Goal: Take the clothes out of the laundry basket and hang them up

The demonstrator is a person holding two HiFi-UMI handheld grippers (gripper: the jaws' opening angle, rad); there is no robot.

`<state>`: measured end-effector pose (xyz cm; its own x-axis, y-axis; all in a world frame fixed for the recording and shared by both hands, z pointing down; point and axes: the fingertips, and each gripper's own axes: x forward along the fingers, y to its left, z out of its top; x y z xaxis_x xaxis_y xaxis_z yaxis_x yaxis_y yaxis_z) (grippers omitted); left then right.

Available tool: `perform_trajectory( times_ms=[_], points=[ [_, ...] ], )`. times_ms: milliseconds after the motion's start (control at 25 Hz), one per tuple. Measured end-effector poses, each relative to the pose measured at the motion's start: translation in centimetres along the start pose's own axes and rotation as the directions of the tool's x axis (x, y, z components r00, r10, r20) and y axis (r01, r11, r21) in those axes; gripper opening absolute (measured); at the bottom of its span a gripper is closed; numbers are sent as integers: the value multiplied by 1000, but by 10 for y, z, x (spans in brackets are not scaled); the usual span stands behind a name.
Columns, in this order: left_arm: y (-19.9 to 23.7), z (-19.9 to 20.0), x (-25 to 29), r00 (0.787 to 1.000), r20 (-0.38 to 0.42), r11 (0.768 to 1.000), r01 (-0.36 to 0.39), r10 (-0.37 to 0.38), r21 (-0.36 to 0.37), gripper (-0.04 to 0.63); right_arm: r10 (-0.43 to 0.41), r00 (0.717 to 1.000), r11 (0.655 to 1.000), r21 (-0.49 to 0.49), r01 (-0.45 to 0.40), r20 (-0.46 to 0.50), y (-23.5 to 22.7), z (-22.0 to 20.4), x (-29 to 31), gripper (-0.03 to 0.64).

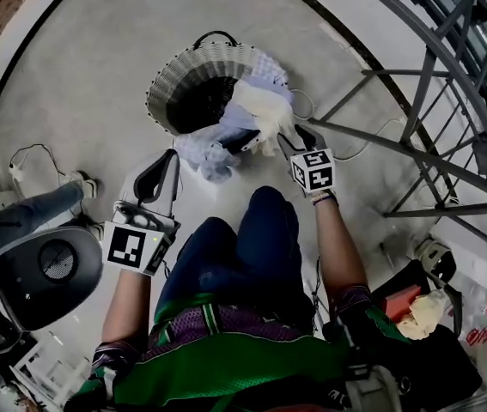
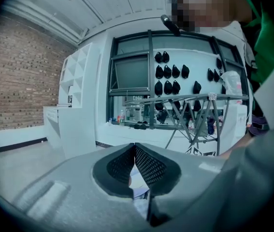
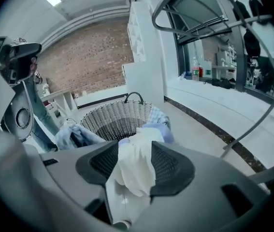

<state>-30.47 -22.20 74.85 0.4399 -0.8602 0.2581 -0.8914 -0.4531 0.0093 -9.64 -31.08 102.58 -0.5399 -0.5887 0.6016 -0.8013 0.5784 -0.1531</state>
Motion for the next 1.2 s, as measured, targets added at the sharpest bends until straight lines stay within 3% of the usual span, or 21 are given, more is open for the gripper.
perform_trajectory(
  times_ms=[160,320,400,560,760,960,1200],
  points=[
    [9,-23,3,999,-31,1000,-9,8,-24,18,3,1000,1000,22,-3,-11,-13,-16,35,212],
    [26,-32,11,1000,8,982,-16,18,-188,17,25,999,998,63,-24,-23,-15,-26,61,212],
    [32,-36,13,1000,16,974,-20,25,-226,17,31,999,995,90,-29,-16,-17,-27,69,212],
    [40,-40,13,999,11,971,-38,41,-238,17,32,999,990,139,-31,-8,-16,-26,76,185],
    [46,-38,5,999,-7,968,-53,53,-244,17,9,999,982,187,-3,-35,-14,-22,74,56],
    [45,-16,-9,998,-5,967,-58,59,-247,18,-16,998,986,166,25,-55,-7,-7,53,15],
    [44,34,-36,997,4,968,-69,72,-243,18,-17,1000,992,127,19,-21,13,43,11,11]
  ],
)
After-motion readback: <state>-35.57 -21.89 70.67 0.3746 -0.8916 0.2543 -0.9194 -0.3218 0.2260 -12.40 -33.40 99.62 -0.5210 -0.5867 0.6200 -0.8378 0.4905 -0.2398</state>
